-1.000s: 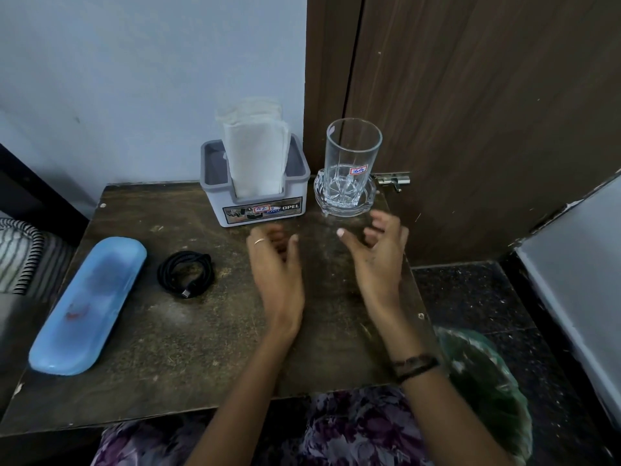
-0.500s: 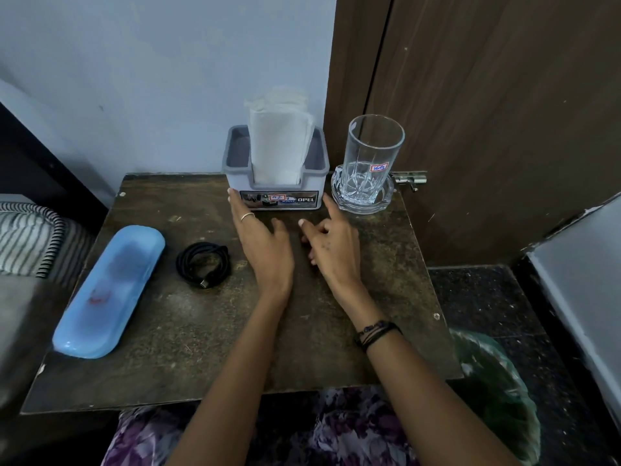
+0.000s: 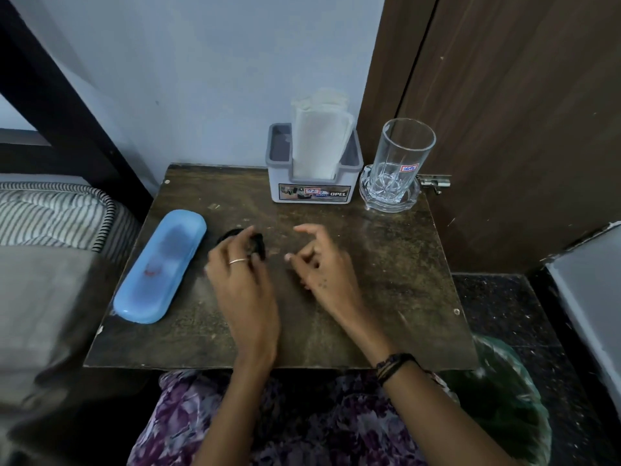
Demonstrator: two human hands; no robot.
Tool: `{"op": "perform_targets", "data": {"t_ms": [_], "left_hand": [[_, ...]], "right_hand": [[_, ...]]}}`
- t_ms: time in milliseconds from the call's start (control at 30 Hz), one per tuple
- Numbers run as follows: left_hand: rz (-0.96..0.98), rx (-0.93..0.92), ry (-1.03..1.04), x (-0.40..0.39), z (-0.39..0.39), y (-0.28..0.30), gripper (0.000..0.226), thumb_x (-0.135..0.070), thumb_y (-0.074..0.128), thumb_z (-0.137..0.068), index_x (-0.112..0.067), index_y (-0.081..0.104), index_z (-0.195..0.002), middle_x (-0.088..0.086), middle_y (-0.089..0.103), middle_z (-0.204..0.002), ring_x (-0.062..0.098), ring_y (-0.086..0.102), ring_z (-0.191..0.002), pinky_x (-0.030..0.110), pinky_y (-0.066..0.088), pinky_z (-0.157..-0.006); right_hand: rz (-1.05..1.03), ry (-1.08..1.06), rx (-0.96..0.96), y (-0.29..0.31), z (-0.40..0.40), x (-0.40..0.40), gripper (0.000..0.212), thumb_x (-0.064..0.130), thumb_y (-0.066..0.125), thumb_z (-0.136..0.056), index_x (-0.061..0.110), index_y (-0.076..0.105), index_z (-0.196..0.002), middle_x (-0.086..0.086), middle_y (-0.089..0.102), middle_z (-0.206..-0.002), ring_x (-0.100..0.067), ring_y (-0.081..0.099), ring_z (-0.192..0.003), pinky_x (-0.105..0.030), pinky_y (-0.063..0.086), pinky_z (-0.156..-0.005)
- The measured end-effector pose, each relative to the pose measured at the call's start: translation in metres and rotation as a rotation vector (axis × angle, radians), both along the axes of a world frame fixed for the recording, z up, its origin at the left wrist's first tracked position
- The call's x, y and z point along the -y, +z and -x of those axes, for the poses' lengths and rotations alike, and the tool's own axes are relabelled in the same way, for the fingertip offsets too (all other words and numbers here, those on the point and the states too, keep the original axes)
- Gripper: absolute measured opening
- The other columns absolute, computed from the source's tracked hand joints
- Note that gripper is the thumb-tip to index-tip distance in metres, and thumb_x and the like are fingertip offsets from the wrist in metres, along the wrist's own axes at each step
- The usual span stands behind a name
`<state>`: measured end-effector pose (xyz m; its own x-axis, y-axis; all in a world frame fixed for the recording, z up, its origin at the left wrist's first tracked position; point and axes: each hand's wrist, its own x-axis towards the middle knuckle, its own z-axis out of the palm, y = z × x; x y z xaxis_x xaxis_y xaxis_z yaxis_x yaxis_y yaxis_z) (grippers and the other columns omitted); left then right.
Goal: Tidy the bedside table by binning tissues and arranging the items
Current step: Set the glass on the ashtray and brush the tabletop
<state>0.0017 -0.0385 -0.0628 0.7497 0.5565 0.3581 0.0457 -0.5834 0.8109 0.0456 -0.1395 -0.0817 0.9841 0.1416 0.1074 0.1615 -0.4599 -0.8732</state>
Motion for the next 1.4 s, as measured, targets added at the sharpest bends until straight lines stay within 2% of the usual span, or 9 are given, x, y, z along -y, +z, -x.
{"op": "perform_targets", "data": {"t_ms": [167,333,567,767,900,1033,1200,1300,1400], "left_hand": [[0.143,-0.107,0.006,-0.022,0.013,-0.010,0.019,-0.006,0.048,-0.092,-0.011,0.054,-0.108,-0.005,0.041,-0.110,0.019,0.053,-0.100,0.028,0.041,-0.088],[0.024,-0.167,-0.125,-0.033,-0.015,-0.012,0.033,-0.007,0.045,-0.094,-0.008,0.051,-0.126,0.007,0.048,-0.127,0.017,0.050,-0.112,0.010,0.029,-0.087],[-0.240,-0.359,-0.156,-0.041,-0.066,-0.019,0.049,-0.012,0.032,-0.097,-0.007,0.025,-0.145,0.009,0.030,-0.152,0.023,0.029,-0.139,0.040,0.023,-0.111],[-0.252,-0.401,-0.230,-0.051,-0.084,-0.015,0.050,-0.009,0.034,-0.096,-0.004,0.025,-0.145,0.014,0.032,-0.151,0.028,0.031,-0.137,0.034,0.023,-0.112],[-0.188,-0.274,-0.361,-0.059,-0.054,0.004,0.043,0.000,0.044,-0.089,-0.012,0.052,-0.129,0.011,0.057,-0.127,0.022,0.054,-0.115,0.011,0.031,-0.085],[-0.175,-0.172,-0.257,-0.068,0.000,0.019,0.046,0.007,0.050,-0.084,-0.013,0.058,-0.124,0.004,0.057,-0.131,0.007,0.041,-0.126,0.008,0.024,-0.097],[-0.153,-0.190,0.136,-0.092,0.045,0.011,0.036,-0.007,0.050,-0.092,-0.011,0.056,-0.127,0.005,0.050,-0.139,0.021,0.028,-0.140,0.037,0.025,-0.114],[0.080,-0.209,0.168,-0.094,0.050,0.012,0.037,-0.016,0.054,-0.092,-0.016,0.054,-0.129,0.000,0.047,-0.142,0.015,0.038,-0.134,0.036,0.030,-0.112],[0.098,-0.207,0.121,-0.096,0.039,0.015,0.039,-0.015,0.058,-0.089,-0.015,0.056,-0.128,-0.002,0.047,-0.142,0.010,0.042,-0.130,0.023,0.031,-0.106]], "right_hand": [[0.143,0.186,0.146,0.009,0.006,-0.033,0.029,0.023,0.071,-0.079,0.024,0.064,-0.107,0.007,0.063,-0.076,0.001,0.047,-0.056,-0.016,0.039,-0.056],[0.212,0.133,0.264,0.008,-0.024,-0.053,0.026,0.013,0.064,-0.083,0.016,0.066,-0.109,-0.004,0.064,-0.089,-0.019,0.062,-0.079,-0.031,0.049,-0.068],[0.411,0.099,0.322,-0.002,-0.066,-0.065,0.041,0.023,0.053,-0.092,0.016,0.051,-0.132,-0.004,0.060,-0.114,-0.027,0.065,-0.096,-0.043,0.054,-0.075],[0.553,0.097,0.336,0.001,-0.077,-0.066,0.044,0.026,0.044,-0.097,0.013,0.042,-0.139,-0.007,0.055,-0.116,-0.032,0.064,-0.087,-0.042,0.051,-0.067],[0.487,0.125,0.298,0.000,-0.056,-0.062,0.047,0.024,0.046,-0.096,0.014,0.039,-0.141,-0.007,0.055,-0.120,-0.032,0.063,-0.090,-0.042,0.051,-0.068],[0.285,0.220,0.167,0.001,-0.014,-0.069,0.056,0.042,0.055,-0.090,0.021,0.042,-0.140,0.000,0.059,-0.119,-0.022,0.062,-0.093,-0.034,0.049,-0.073],[0.219,0.407,0.135,0.003,0.025,-0.100,0.078,0.048,0.067,-0.078,0.027,0.032,-0.144,0.001,0.042,-0.141,-0.016,0.060,-0.097,-0.041,0.038,-0.094],[0.326,0.405,0.232,0.002,0.033,-0.116,0.077,0.047,0.068,-0.076,0.031,0.032,-0.143,-0.002,0.033,-0.148,-0.018,0.049,-0.120,-0.041,0.031,-0.090],[0.346,0.343,0.255,0.000,0.027,-0.123,0.076,0.042,0.067,-0.077,0.029,0.033,-0.143,-0.003,0.036,-0.147,-0.021,0.044,-0.127,-0.039,0.029,-0.085]]}}
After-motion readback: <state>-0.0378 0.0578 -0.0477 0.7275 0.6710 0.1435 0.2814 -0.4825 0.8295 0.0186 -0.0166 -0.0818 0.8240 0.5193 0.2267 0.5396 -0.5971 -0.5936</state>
